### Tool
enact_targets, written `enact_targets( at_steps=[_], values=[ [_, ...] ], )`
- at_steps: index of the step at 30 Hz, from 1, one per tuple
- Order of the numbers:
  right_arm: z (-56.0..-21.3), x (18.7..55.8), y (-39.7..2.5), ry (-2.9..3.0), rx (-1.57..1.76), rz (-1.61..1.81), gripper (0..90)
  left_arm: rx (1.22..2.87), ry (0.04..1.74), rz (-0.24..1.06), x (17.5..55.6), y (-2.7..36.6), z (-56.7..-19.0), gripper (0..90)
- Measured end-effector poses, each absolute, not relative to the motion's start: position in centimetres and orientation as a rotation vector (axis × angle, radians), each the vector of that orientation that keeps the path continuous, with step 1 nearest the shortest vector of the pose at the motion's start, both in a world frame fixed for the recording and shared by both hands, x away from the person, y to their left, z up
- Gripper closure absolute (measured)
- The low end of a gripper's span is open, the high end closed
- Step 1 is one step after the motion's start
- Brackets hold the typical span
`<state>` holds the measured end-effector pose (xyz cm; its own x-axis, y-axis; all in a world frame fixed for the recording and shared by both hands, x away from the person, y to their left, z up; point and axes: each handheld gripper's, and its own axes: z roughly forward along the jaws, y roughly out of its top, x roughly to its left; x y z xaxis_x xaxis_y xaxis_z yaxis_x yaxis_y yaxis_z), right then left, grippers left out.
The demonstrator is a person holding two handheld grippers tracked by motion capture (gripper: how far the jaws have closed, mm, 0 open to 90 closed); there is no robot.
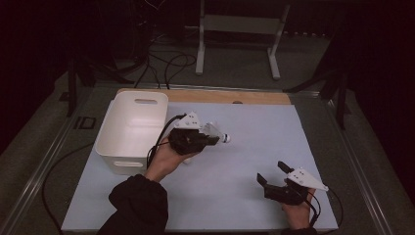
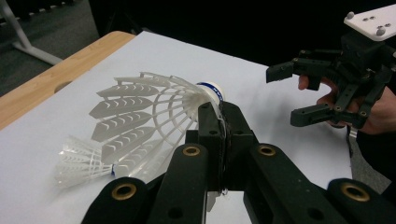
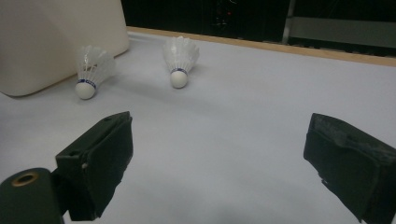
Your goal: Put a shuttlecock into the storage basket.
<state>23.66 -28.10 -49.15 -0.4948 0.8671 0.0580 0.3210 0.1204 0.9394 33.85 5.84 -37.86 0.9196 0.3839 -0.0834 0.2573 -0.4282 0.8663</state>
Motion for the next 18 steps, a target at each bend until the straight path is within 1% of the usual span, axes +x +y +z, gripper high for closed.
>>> enact_targets(
  at_steps=[18],
  values=[
    [-49.14, 23.66, -28.17, 1.881, 1.146, 1.375, 8.1, 2.039, 0.464, 0.167, 33.83, 6.63, -37.44, 89.0]
  ],
)
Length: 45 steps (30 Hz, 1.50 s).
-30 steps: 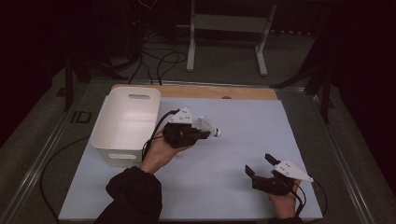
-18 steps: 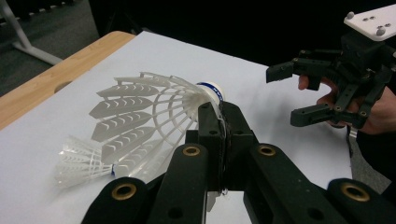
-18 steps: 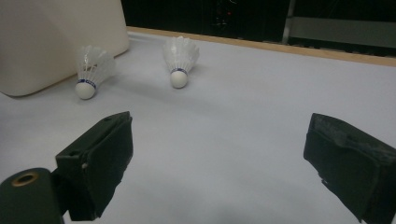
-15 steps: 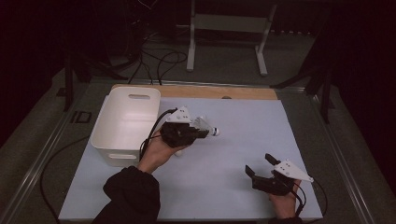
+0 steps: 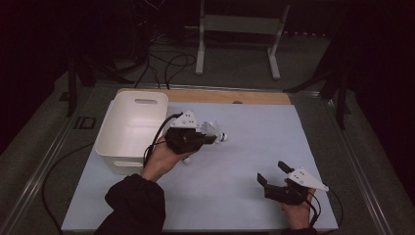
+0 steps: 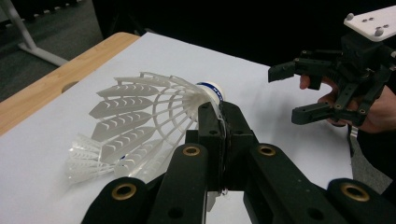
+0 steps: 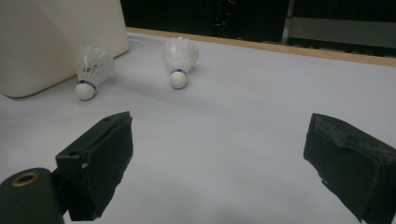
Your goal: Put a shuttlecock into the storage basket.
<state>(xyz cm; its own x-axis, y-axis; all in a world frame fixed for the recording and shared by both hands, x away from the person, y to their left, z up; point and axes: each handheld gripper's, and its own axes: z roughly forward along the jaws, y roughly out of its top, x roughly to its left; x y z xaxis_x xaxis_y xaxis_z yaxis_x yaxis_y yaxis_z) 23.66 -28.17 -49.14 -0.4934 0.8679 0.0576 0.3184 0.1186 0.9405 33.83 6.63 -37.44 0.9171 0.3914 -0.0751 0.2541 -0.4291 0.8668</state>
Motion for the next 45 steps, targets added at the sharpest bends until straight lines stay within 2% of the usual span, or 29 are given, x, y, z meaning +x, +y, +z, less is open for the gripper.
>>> enact_targets(
  at_steps=[45],
  values=[
    [-49.1, 23.7, -28.2, 1.878, 1.148, 1.379, 8.1, 2.032, 0.497, 0.189, 33.8, 8.9, -36.7, 89.0]
  ],
)
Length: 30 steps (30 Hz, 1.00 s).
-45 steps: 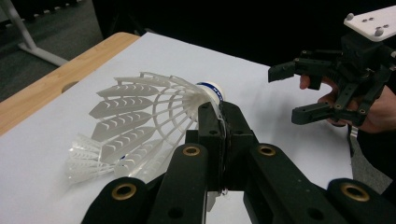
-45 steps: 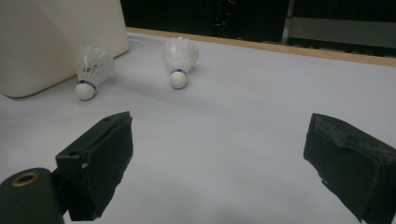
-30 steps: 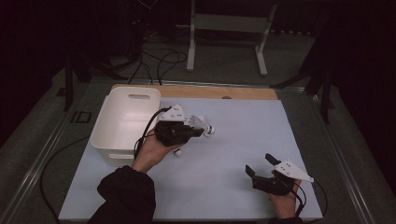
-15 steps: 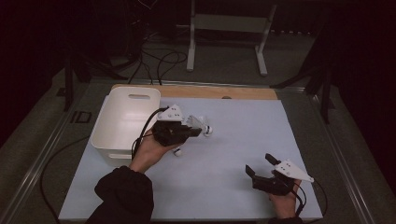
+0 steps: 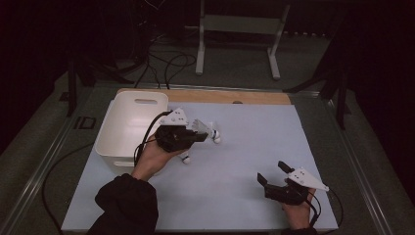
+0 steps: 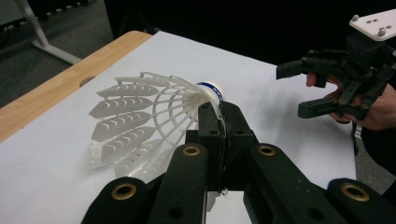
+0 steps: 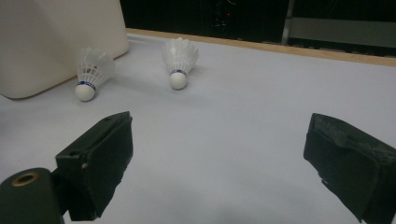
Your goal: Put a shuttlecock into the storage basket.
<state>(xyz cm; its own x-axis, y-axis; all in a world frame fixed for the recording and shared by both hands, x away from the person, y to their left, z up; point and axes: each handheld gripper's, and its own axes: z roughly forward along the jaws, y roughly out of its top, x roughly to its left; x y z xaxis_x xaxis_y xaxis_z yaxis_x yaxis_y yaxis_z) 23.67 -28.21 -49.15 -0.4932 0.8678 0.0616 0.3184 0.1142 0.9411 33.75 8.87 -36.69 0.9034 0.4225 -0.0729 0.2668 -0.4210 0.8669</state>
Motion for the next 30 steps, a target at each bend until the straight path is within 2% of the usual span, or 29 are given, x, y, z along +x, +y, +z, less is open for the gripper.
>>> enact_targets(
  at_steps=[30],
  values=[
    [-49.1, 23.6, -28.2, 1.874, 1.153, 1.383, 8.1, 2.013, 0.509, 0.213, 33.6, 10.2, -36.0, 89.0]
  ],
)
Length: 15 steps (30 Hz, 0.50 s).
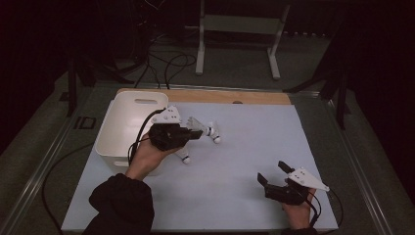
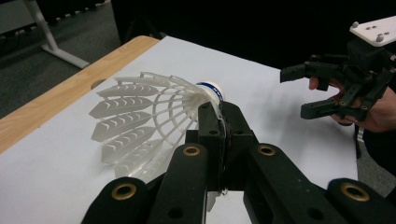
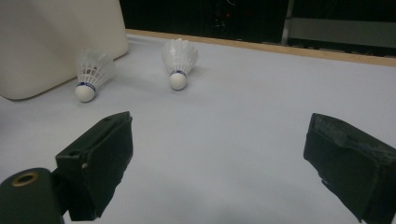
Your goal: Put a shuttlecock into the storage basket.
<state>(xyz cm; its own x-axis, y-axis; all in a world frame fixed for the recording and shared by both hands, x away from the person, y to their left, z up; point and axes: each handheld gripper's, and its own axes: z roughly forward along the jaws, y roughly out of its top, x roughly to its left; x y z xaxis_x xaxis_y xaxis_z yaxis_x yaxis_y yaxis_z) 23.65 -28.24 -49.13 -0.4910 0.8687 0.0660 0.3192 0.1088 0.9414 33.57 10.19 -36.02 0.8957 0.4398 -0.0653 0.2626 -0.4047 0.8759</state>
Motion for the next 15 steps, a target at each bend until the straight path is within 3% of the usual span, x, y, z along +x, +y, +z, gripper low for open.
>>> enact_targets(
  at_steps=[15],
  values=[
    [-49.15, 23.67, -28.23, 1.875, 1.148, 1.383, 8.1, 2.003, 0.524, 0.228, 33.44, 11.2, -35.88, 89.0]
  ],
)
